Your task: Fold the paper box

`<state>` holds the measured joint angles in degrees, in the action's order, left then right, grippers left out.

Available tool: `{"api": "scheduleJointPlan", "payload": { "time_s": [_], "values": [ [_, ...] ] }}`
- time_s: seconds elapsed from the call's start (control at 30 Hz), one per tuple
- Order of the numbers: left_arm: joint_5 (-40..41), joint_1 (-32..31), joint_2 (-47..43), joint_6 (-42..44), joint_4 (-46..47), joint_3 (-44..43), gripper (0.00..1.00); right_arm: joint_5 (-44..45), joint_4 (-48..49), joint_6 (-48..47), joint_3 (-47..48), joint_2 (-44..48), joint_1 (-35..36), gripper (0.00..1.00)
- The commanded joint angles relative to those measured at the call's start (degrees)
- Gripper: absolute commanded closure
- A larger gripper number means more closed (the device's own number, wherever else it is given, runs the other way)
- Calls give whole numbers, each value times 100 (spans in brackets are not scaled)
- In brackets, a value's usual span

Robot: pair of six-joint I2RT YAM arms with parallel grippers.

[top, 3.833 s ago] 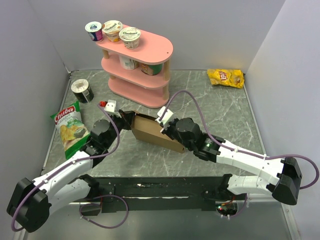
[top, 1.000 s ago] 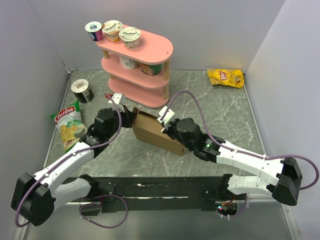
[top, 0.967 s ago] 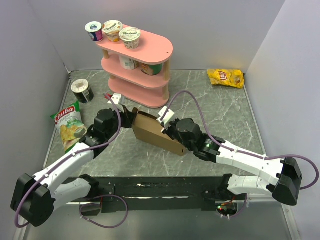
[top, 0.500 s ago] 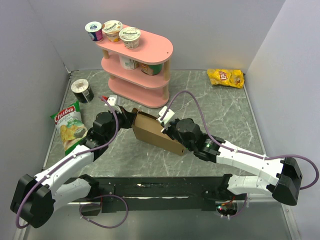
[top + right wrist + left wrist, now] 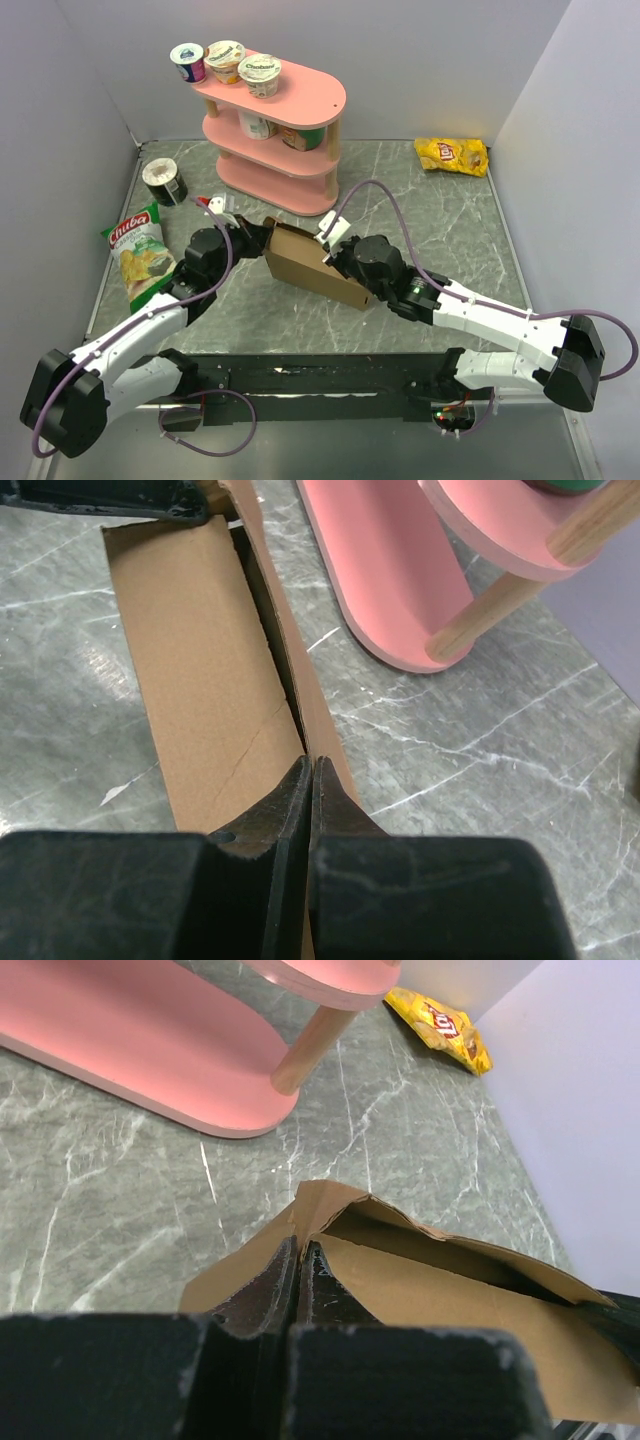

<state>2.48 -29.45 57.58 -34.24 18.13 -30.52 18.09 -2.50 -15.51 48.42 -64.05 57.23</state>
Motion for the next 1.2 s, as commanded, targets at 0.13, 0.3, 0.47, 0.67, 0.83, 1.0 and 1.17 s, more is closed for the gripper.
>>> {"api": "scheduleJointPlan", "payload": {
  "time_s": [0.13, 0.3, 0.47, 0.67, 0.83, 1.0, 1.17],
  "values": [
    [429, 18, -28, -347, -1593, 57, 99, -191, -558, -198, 131, -222, -186, 80],
    [700, -148, 236, -268, -1795, -269, 99, -376, -655, -84, 343, 50, -177, 31],
    [1245, -446, 472, -346, -2383, -779, 99, -244, -1312, 565, 833, 454, -177, 3],
    [1922, -790, 570, -1066, -2780, -1087, 99, 274, -2437, 2365, 1948, 447, -274, 0],
    [2353, -957, 351, -1418, -2859, -929, 99, -690, -2503, 3649, 2146, 568, -467, 0],
    [2038, -1089, 140, -1472, -2578, -780, 82, -2140, -1360, 4774, 1276, 981, -1098, 0],
    [1826, -1098, -106, -1130, -2560, -859, 52, -2371, -761, 5699, 756, 1070, -1355, 0]
  ]
}}
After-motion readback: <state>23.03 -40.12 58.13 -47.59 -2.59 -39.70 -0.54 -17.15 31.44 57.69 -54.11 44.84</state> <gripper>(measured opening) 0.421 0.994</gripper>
